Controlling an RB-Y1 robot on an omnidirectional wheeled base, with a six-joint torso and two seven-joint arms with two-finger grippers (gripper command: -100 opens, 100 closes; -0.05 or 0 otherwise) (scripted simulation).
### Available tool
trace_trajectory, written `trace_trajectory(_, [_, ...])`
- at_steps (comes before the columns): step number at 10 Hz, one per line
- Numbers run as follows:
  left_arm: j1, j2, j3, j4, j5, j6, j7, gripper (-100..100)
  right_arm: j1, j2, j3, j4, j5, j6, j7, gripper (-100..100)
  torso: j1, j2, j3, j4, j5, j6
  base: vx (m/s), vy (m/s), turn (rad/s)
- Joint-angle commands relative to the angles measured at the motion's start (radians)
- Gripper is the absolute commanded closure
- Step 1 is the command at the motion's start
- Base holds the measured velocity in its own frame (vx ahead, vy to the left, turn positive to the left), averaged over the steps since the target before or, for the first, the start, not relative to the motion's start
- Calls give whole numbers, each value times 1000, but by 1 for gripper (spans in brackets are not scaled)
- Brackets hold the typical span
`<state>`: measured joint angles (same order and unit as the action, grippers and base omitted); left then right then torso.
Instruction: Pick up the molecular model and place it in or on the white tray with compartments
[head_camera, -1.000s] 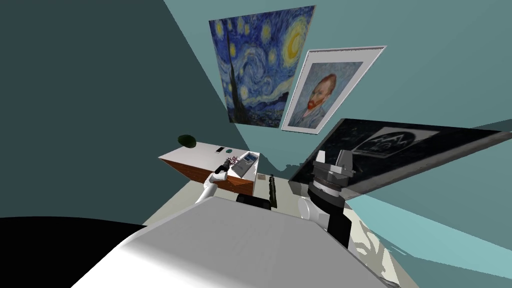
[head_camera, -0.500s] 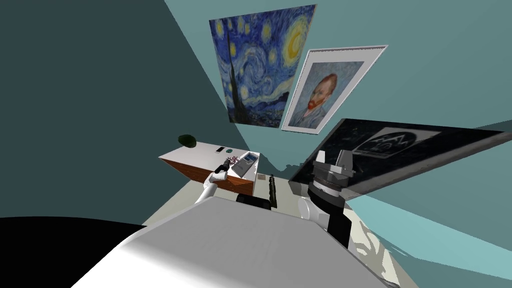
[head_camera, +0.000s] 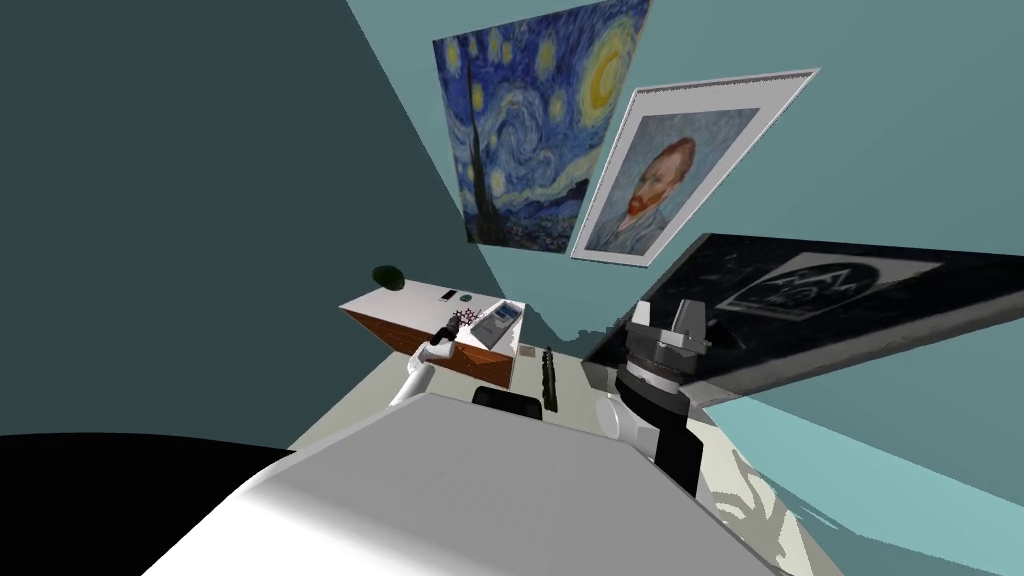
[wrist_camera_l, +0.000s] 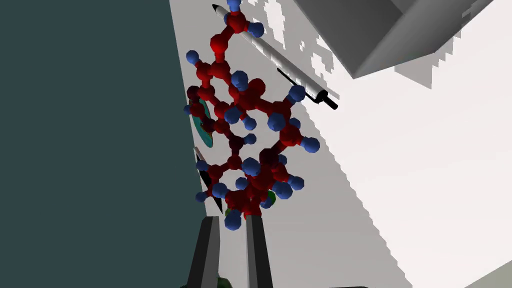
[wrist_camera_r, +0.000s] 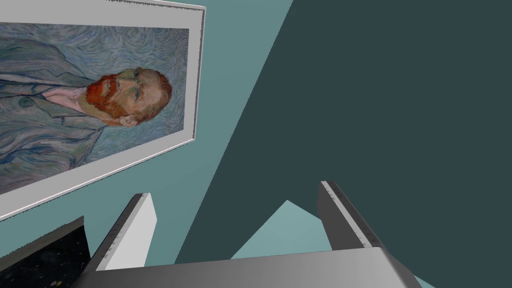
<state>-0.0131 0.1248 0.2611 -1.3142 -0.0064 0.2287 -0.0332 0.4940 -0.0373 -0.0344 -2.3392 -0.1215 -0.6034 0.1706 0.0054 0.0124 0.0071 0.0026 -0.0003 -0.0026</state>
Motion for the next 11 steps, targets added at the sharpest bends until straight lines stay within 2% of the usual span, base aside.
trace_trajectory(1, [3,11,-12,-15,-28,-35,-10,100,0,0,0,0,0,0,0,0,0,0,0,0,0,0,-142,87,132])
trace_trajectory(4, [-3,29,-31,-29,-66,-75,-29,100,0,0,0,0,0,0,0,0,-3,-1,0,0,-1,1,-111,50,53])
trace_trajectory(6, [-6,53,-57,-39,-85,-95,-55,100,0,0,0,0,0,0,0,0,-4,-1,0,0,-1,2,-139,23,-47])
trace_trajectory(8, [-14,61,-83,-53,-81,-67,-78,100,0,0,0,0,0,0,0,0,-12,0,0,1,-2,5,-108,-58,-269])
trace_trajectory(11, [-31,63,-120,-69,-72,-13,-108,100,0,0,0,0,0,0,0,0,-16,-13,-6,-1,-3,5,44,-81,-233])
